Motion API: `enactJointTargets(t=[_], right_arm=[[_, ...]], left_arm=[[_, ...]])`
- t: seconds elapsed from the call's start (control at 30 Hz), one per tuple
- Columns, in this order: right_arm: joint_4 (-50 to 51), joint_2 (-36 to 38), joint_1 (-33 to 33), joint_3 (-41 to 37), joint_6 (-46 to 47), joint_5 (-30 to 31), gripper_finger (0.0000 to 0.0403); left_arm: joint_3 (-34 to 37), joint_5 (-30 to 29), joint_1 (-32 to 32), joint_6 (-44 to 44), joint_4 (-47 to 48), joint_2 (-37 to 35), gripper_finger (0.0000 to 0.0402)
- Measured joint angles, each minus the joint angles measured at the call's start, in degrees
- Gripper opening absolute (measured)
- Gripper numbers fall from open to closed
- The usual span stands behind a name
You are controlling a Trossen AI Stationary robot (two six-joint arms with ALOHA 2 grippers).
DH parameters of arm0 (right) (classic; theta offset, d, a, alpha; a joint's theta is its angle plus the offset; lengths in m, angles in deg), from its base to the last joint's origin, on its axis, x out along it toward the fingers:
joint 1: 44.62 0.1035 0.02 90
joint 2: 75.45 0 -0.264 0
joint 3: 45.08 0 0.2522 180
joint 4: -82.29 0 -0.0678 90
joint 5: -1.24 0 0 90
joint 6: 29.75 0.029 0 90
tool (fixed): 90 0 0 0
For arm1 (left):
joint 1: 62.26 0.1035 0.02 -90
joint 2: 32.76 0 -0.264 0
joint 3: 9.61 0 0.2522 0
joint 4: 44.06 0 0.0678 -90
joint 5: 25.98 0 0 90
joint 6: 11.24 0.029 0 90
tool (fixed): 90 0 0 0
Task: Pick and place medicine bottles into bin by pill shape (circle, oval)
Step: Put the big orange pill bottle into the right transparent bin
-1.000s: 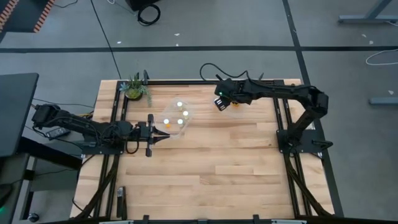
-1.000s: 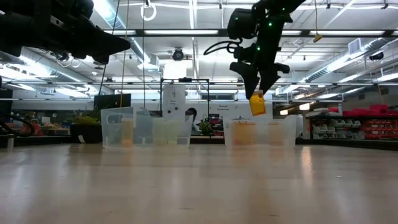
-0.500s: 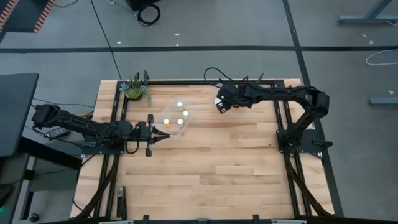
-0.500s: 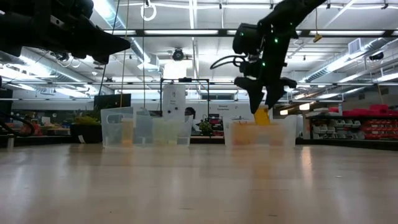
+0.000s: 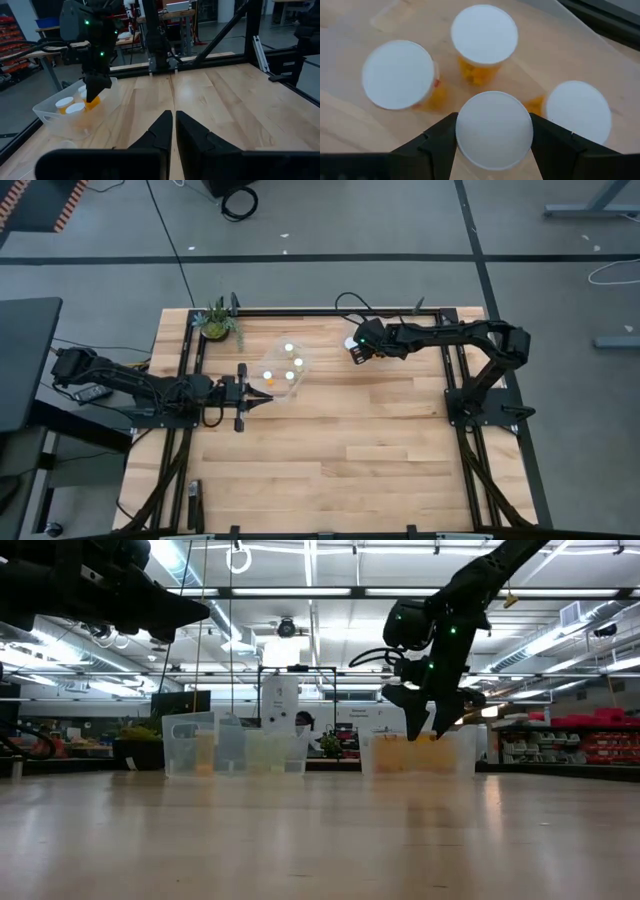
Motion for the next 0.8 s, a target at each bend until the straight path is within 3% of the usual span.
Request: enactJointTargets(t=[0.8], right_arm=[[0.19,0.23,0.5,-0.69,-1.45,-1.61,0.0255]], left_arm=[[0.0,0.02,0.0,0.0,0.0,0.0,0.0029]])
